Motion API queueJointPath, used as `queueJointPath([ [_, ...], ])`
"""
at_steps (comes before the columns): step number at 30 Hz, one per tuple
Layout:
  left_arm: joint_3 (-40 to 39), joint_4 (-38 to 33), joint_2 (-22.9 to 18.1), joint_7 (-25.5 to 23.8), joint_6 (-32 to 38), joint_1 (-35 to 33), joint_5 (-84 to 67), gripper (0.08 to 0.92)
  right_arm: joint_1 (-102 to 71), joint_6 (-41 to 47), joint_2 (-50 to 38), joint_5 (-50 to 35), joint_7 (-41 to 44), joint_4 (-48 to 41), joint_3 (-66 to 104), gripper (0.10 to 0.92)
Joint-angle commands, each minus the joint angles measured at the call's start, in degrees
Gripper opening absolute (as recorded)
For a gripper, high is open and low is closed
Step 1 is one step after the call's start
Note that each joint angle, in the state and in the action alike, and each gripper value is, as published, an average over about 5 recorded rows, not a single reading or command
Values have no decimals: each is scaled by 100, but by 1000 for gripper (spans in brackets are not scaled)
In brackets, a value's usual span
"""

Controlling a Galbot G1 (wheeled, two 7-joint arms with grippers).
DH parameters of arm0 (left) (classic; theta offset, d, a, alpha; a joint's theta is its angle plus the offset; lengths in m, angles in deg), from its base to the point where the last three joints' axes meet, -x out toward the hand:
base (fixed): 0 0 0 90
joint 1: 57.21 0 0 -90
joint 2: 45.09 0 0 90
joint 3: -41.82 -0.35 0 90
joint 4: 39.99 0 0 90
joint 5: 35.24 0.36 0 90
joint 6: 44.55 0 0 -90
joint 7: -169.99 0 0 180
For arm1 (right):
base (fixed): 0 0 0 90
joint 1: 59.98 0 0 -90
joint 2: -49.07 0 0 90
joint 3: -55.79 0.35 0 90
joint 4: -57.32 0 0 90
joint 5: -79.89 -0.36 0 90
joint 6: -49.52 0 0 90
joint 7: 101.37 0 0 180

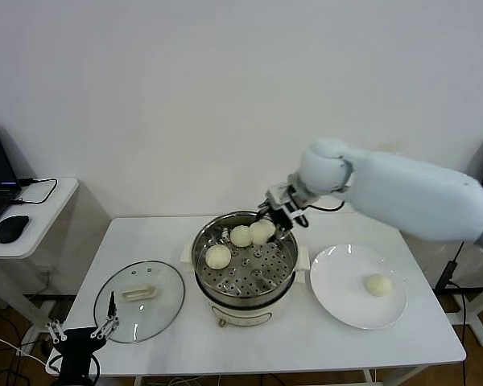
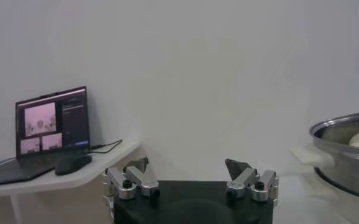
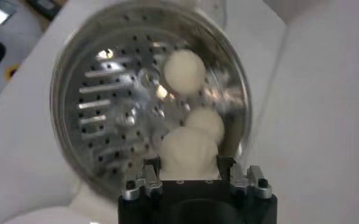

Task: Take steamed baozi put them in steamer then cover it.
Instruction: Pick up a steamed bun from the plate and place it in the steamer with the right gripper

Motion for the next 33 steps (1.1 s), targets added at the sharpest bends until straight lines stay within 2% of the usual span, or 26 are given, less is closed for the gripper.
queueJointPath([
  [1, 81, -12, -32, 4, -2, -5, 5, 823, -46, -942, 649, 461, -12, -3, -416, 586],
  [12, 85, 18, -141, 20, 86, -56, 27, 823, -135, -1853, 743, 1240, 167, 61, -610, 589],
  [27, 67, 42, -162, 27, 108, -42, 34, 823, -181, -2194, 642, 1284, 215, 297, -668, 595],
  [33, 61, 40, -161, 27, 115, -47, 34, 823, -148, -2293, 596, 1326, 148, 256, -627, 712],
])
